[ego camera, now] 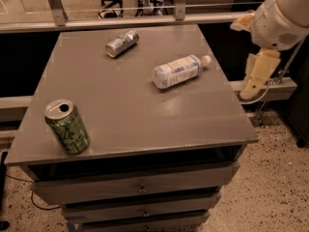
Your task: Place blue plastic bottle upright
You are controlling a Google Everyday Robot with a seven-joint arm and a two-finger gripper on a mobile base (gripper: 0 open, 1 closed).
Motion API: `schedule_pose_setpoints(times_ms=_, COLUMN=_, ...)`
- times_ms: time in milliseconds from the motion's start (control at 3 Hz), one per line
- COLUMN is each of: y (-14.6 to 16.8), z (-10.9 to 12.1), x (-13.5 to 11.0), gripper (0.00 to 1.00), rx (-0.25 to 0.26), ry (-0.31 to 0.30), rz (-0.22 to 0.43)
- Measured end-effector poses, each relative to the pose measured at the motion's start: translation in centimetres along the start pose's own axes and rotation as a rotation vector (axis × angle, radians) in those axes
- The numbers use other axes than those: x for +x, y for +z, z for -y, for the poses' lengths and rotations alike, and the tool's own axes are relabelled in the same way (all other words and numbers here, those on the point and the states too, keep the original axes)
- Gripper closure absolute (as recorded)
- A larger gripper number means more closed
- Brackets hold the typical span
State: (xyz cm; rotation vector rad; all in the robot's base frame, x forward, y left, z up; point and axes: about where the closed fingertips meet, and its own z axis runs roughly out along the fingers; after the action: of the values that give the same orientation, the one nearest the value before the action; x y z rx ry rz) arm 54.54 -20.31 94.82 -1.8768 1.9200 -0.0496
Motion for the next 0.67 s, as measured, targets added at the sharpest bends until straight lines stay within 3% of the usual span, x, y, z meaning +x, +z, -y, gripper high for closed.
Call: schedule_pose_setpoints(times_ms=667, y=9.3, z=7.0, x=-3.3, gripper=0.0, rx=-0.075, ry=-0.093, rz=0.181)
